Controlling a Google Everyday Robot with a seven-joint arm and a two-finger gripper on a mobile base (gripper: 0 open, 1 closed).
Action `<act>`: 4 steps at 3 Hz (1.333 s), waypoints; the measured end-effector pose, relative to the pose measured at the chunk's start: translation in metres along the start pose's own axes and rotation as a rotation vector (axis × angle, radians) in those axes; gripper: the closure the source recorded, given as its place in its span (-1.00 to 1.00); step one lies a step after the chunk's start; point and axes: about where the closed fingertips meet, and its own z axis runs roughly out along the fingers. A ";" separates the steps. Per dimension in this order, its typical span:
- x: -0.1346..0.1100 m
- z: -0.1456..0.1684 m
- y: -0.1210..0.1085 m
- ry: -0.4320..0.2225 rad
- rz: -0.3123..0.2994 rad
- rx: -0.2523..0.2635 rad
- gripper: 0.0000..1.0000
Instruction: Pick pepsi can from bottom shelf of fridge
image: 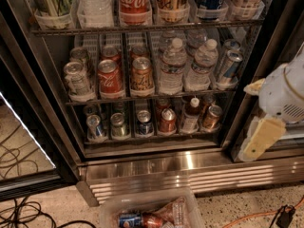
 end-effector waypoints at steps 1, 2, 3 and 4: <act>0.011 0.077 0.007 -0.088 0.075 -0.030 -1.00; 0.011 0.078 0.007 -0.088 0.075 -0.030 -1.00; 0.009 0.092 0.010 -0.073 0.083 -0.046 -1.00; 0.006 0.148 0.022 -0.084 0.087 -0.095 -1.00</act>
Offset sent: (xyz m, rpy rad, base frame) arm 0.0032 0.0095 -0.0658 0.0937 0.0364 -0.0316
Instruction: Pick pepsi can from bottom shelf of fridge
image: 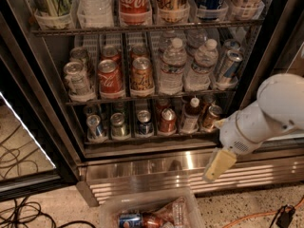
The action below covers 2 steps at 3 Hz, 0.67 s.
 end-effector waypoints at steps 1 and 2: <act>0.000 0.055 0.008 -0.096 0.058 -0.024 -1.00; -0.006 0.088 0.032 -0.202 0.158 -0.006 -1.00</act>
Offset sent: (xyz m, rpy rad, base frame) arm 0.0128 0.0684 -0.1059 0.3746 -0.2145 -0.3352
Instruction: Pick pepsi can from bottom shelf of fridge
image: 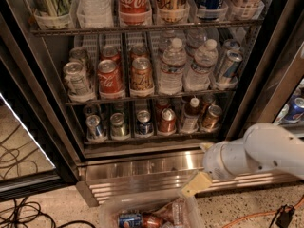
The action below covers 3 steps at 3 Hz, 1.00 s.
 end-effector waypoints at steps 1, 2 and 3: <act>-0.017 0.020 0.011 -0.091 0.065 0.063 -1.00; -0.028 0.019 -0.004 -0.126 0.060 0.128 -1.00; -0.028 0.019 -0.004 -0.126 0.060 0.128 -1.00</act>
Offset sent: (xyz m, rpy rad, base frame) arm 0.0008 0.0254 -0.0057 0.0638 -0.0452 -0.0793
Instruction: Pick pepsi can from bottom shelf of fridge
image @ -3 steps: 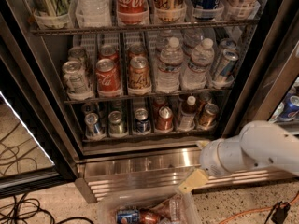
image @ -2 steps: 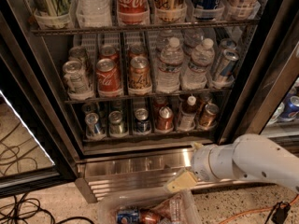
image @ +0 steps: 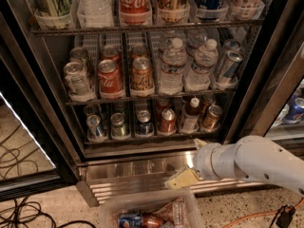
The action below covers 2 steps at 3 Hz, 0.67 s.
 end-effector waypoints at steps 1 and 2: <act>-0.006 0.020 0.004 -0.034 0.025 0.001 -1.00; -0.016 0.060 0.009 -0.079 0.084 -0.010 -1.00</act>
Offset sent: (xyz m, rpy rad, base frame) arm 0.0490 0.0829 -0.0609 0.1866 0.0125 -0.1010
